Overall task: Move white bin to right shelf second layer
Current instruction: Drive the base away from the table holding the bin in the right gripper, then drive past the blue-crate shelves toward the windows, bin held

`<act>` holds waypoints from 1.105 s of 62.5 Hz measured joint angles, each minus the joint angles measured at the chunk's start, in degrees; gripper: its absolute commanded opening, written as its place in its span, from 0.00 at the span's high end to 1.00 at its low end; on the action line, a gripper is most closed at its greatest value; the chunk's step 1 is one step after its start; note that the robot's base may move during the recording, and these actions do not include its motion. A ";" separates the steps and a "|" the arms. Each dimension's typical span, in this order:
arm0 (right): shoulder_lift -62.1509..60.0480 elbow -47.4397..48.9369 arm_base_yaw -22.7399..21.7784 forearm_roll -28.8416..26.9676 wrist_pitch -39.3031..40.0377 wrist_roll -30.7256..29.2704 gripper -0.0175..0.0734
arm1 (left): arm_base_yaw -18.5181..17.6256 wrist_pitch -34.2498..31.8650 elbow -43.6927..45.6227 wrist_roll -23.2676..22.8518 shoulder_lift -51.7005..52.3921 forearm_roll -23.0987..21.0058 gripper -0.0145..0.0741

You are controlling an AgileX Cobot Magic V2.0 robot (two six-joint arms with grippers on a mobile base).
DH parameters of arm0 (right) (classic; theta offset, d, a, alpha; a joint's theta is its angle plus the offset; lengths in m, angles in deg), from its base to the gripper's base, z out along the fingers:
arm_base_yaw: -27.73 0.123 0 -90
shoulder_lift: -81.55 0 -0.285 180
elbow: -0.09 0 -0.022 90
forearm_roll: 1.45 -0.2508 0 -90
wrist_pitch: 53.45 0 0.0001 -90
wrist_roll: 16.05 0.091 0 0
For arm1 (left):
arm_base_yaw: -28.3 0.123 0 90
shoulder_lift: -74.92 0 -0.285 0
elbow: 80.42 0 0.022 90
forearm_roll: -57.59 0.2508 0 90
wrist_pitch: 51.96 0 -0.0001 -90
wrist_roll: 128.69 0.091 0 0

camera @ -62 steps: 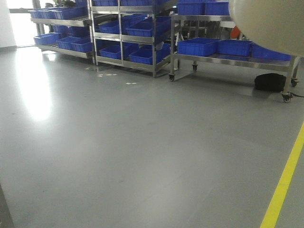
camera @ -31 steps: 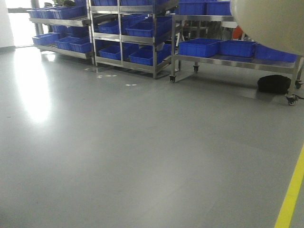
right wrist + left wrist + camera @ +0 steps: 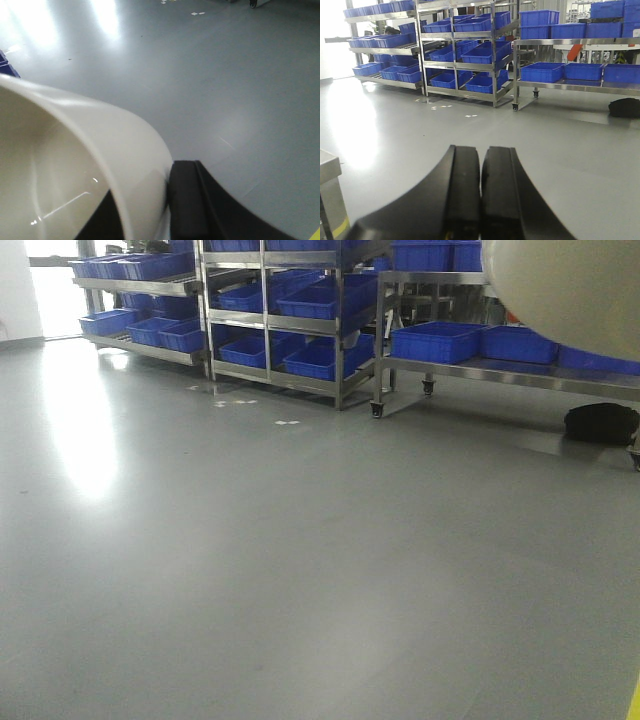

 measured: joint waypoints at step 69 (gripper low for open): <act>0.00 0.00 0.00 0.00 0.00 0.00 0.75 | 0.00 0.00 0.00 0.00 0.00 0.00 0.74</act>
